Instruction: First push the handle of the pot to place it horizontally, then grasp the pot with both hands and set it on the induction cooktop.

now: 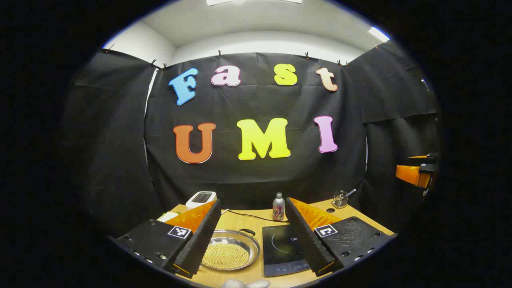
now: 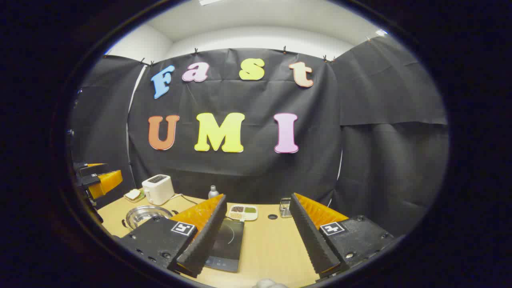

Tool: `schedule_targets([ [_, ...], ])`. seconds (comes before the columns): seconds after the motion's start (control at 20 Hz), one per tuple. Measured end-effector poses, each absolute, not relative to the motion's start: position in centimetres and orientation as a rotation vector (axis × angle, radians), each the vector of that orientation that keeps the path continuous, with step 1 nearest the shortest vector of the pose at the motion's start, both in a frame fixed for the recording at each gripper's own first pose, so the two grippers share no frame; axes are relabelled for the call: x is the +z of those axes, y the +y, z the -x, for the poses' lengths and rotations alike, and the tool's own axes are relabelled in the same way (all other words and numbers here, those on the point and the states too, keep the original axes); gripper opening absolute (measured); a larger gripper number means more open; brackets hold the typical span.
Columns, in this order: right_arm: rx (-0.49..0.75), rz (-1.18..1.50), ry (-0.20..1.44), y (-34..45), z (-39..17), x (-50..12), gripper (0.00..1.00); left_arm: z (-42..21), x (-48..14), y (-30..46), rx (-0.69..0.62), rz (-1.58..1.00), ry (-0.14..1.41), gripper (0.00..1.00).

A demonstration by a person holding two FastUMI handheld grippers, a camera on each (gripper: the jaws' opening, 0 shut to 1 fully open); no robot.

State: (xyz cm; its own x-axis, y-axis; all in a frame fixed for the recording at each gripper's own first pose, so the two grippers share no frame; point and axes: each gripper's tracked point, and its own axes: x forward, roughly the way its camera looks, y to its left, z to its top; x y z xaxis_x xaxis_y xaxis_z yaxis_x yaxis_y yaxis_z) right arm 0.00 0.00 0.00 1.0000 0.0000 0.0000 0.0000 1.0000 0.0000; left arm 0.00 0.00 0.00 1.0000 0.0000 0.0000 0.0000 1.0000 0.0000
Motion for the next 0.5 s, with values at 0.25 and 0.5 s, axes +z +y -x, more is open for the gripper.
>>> schedule_targets([
  [0.25,0.015,0.008,0.010,1.1,0.2,-0.4,0.96,-0.4,-0.2,0.5,0.002,0.011,0.004,0.96],
  [0.5,0.030,0.014,0.011,1.9,-0.2,-0.5,0.97,-0.6,-1.1,0.6,-0.017,0.010,0.026,0.96],
])
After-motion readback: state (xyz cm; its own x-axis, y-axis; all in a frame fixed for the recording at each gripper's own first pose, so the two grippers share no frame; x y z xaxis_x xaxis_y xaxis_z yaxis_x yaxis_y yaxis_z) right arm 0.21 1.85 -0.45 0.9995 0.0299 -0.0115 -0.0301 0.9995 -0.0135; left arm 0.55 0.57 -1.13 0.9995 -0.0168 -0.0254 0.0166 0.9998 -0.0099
